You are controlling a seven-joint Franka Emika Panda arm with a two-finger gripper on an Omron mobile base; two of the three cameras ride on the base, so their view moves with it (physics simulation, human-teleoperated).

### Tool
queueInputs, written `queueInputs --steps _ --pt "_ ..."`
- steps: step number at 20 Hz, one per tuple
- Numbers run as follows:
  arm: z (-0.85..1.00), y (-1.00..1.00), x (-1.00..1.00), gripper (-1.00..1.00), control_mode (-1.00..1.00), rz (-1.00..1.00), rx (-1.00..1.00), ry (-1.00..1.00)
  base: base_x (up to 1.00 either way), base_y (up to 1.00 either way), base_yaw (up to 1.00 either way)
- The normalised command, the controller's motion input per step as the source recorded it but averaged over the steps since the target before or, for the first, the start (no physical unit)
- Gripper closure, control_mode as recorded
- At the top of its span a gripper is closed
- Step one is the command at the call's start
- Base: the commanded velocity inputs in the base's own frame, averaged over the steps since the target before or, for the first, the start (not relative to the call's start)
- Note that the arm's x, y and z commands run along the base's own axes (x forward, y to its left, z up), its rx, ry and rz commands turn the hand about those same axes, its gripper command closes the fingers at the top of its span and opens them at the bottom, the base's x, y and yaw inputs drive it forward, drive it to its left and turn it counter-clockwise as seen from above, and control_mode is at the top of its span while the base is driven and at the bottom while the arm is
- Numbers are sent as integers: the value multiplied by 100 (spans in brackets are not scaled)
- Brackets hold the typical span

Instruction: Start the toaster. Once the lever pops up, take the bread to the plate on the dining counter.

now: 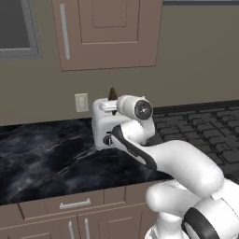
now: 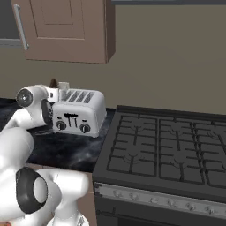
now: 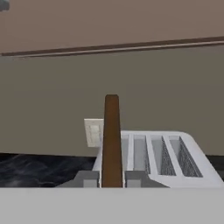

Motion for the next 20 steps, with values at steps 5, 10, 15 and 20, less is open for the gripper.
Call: queueInputs --steps 5,10,15,20 --pt "35 -38 -91 100 -100 0 0 0 0 0 0" --pt "33 -58 -92 100 -100 0 0 0 0 0 0" --pt "24 -69 -84 100 -100 -1 1 2 0 0 0" --pt "19 -58 -79 100 -100 -3 0 8 0 0 0"
